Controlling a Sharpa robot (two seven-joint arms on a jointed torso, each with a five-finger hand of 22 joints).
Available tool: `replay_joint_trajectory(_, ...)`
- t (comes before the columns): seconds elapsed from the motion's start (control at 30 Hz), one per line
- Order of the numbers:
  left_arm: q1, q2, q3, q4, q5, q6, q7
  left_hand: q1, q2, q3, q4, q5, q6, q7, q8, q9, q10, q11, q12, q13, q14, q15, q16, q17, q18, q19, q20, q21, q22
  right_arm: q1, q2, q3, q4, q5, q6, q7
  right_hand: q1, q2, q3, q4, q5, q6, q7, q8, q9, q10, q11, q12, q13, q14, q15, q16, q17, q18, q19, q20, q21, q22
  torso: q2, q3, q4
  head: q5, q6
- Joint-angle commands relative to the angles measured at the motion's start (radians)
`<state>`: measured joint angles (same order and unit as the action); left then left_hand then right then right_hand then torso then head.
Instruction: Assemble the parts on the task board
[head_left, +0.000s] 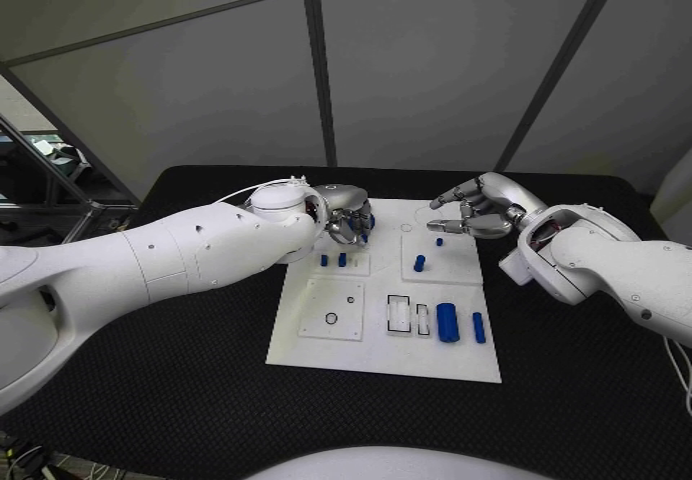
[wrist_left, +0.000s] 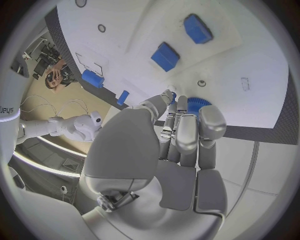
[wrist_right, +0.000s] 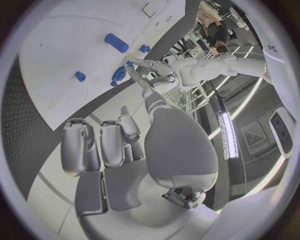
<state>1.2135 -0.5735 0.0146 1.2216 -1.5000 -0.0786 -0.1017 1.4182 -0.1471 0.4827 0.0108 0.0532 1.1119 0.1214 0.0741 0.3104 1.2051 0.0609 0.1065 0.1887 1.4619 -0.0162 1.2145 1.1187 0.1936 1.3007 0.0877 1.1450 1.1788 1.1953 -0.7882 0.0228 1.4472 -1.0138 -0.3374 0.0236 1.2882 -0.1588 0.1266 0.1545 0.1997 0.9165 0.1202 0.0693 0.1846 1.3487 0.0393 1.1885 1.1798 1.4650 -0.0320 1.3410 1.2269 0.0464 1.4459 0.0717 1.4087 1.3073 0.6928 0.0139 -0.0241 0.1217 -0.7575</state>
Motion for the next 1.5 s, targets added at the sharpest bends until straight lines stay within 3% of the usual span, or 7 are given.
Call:
replay_joint_trajectory(0.03,0.003,-0.011,0.01,0.02,0.023,-0.045,0.018,-0.008,0.0,-0.005,0.002,-0.001,0.007,0.001,0.002,-0.002,0.009,-0.001,0.004,-0.001,0.03,-0.004,0.006,-0.001,-0.083,0.005,0.001,0.007,0.001,0.002,0.0,0.001,-0.001,-0.002,0.004,0.01,0.001,0.008,0.0,0.004,0.001,0.009,-0.001,-0.003,0.001,0.001,-0.004,0.002,0.001,0.029,-0.009,-0.001,0.001,0.007,-0.002,-0.001,-0.003,0.045,0.0,-0.0003,0.0005,0.004,0.001)
replay_joint_trajectory(0.17,0.002,-0.039,0.032,0.047,0.033,-0.037,0.015,-0.018,-0.003,-0.01,0.005,-0.002,0.009,0.001,0.0,-0.005,0.011,-0.001,0.002,-0.006,0.029,-0.004,0.006,-0.004,-0.084,0.006,0.001,0.008,0.003,0.002,0.0,0.001,-0.003,-0.002,0.004,0.011,0.001,0.008,0.0,0.004,0.001,0.009,-0.001,-0.003,0.001,0.001,-0.004,0.002,0.001,0.029,-0.009,-0.001,0.001,0.007,-0.002,-0.001,-0.003,0.045,0.0,-0.0004,0.0009,0.004,0.0)
replay_joint_trajectory(0.37,0.001,-0.079,0.043,0.067,0.038,-0.013,0.001,-0.024,-0.006,-0.013,0.007,-0.003,0.01,0.001,-0.001,-0.007,0.011,0.0,0.001,-0.008,0.029,-0.004,0.005,-0.007,-0.083,0.005,0.001,0.008,0.003,0.002,-0.002,0.001,-0.003,-0.002,0.005,0.01,0.001,0.008,0.0,0.004,0.001,0.009,-0.001,-0.003,0.001,0.001,-0.004,0.002,0.001,0.029,-0.009,-0.001,0.001,0.007,-0.002,-0.001,-0.003,0.045,0.0,0.0008,0.0013,0.008,0.002)
replay_joint_trajectory(0.8,-0.007,-0.131,0.046,0.075,0.04,0.046,-0.031,-0.03,-0.01,-0.017,0.009,-0.004,0.011,0.0,-0.002,-0.009,0.012,-0.001,0.0,-0.011,0.028,-0.004,0.003,-0.011,-0.083,0.003,0.001,0.005,0.002,0.002,-0.005,0.001,-0.003,-0.002,0.006,0.009,0.001,0.008,0.0,0.004,0.001,0.009,-0.001,-0.003,0.001,0.001,-0.004,0.002,0.001,0.029,-0.009,-0.001,0.001,0.007,-0.002,-0.001,-0.003,0.045,0.001,0.0008,-0.0015,0.013,0.002)
replay_joint_trajectory(1.03,-0.018,-0.132,0.046,0.074,0.04,0.053,-0.032,-0.031,-0.011,-0.018,0.01,-0.004,0.011,0.0,-0.002,-0.01,0.012,-0.001,-0.001,-0.012,0.028,-0.004,0.003,-0.012,-0.083,0.003,0.001,0.005,0.001,0.002,-0.005,0.001,-0.003,-0.002,0.007,0.008,0.001,0.008,0.0,0.004,0.001,0.009,-0.001,-0.003,0.001,0.001,-0.004,0.002,0.001,0.029,-0.009,-0.001,0.001,0.007,-0.002,-0.001,-0.003,0.045,0.002,0.0005,-0.0022,0.015,0.0)
replay_joint_trajectory(1.5,-0.022,-0.123,0.046,0.065,0.04,0.07,-0.042,-0.032,-0.012,-0.019,0.01,-0.005,0.011,0.0,-0.003,-0.011,0.012,-0.001,-0.001,-0.013,0.028,-0.004,0.002,-0.014,-0.083,0.002,0.001,0.004,0.001,0.002,-0.003,0.001,-0.004,-0.002,0.007,0.008,0.001,0.008,0.0,0.004,0.001,0.009,-0.001,-0.003,0.001,0.001,-0.004,0.002,0.001,0.029,-0.009,-0.001,0.001,0.007,-0.002,-0.001,-0.003,0.045,0.001,0.0006,-0.0018,0.014,-0.002)
